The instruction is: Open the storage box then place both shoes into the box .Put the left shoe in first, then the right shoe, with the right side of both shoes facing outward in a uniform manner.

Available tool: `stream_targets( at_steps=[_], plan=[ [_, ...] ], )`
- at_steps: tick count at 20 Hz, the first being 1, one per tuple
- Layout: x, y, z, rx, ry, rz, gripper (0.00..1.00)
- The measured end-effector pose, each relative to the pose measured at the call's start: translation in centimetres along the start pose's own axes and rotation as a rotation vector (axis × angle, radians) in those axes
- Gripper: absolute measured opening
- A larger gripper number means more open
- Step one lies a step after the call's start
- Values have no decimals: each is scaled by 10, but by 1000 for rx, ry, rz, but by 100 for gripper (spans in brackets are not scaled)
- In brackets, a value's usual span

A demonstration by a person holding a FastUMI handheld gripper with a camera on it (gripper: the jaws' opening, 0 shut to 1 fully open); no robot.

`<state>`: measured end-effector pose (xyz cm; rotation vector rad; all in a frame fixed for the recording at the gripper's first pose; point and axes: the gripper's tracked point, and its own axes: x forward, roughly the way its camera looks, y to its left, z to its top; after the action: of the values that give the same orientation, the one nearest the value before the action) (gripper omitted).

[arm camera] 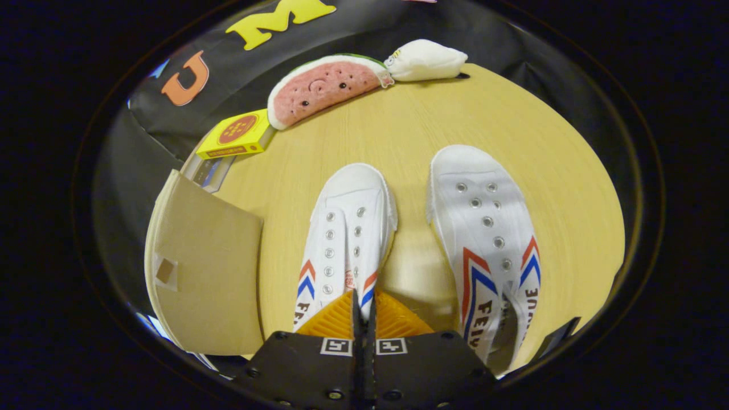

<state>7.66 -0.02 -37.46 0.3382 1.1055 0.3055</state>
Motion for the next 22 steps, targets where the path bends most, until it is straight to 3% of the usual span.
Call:
stream_targets(
  at_steps=[7, 14, 17, 22],
  plan=[
    [-69, 32, 4, 33, -63, 53, 0],
    [-155, 143, 21, -13, -199, 112, 0],
    [-155, 205, 17, -26, -208, 144, 0],
    [-118, 285, -11, -82, -169, 164, 0]
  ],
)
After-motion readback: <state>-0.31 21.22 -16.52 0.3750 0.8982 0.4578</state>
